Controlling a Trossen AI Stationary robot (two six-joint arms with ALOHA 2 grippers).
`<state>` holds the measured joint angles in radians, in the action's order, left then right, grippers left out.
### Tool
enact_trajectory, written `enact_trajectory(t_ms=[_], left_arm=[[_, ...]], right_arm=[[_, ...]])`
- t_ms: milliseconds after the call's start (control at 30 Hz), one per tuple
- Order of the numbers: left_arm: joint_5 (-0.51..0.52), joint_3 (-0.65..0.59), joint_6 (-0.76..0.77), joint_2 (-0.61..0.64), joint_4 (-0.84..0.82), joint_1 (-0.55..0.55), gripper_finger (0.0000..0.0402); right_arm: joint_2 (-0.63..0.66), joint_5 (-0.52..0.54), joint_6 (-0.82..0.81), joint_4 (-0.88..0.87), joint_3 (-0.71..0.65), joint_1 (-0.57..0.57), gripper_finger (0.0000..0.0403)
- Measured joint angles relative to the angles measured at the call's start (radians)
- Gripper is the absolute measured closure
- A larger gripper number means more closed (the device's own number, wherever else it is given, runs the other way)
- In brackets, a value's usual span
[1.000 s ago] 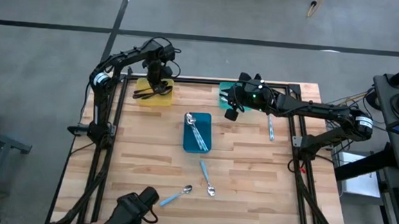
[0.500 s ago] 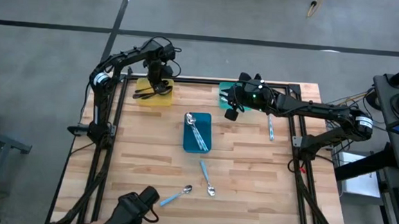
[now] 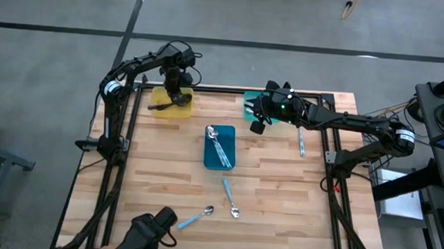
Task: Sort silverware by color (type)
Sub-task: Put the black spoon into the yellow bin, then put the light blue spoon into the light blue bin
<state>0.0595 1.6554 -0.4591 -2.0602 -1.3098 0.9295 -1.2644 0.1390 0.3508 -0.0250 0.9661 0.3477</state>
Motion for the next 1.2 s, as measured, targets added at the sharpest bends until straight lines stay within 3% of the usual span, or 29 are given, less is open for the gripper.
enact_trajectory(t_ms=[167, 367, 467, 900, 1200], left_arm=[[-0.004, -0.001, 0.061, 0.014, 0.001, -0.001, 0.0340], [-0.269, -0.031, 0.167, 0.155, 0.106, -0.031, 0.0340], [-0.317, -0.094, 0.222, 0.269, 0.237, -0.081, 0.0344], [-0.305, -0.561, 0.437, 0.766, 0.920, -0.473, 0.0347], [-0.304, -0.913, 0.574, 0.974, 1.366, -0.745, 0.0347]], right_arm=[[0.000, 0.000, -0.002, 0.000, 0.000, 0.000, 0.0344], [0.000, 0.000, -0.051, 0.000, 0.000, 0.000, 0.0344], [0.000, 0.000, -0.098, 0.000, 0.000, 0.000, 0.0344], [0.000, -0.017, -0.391, -0.008, 0.002, -0.006, 0.0344], [0.000, -0.078, -0.538, -0.023, 0.003, -0.074, 0.0344]])
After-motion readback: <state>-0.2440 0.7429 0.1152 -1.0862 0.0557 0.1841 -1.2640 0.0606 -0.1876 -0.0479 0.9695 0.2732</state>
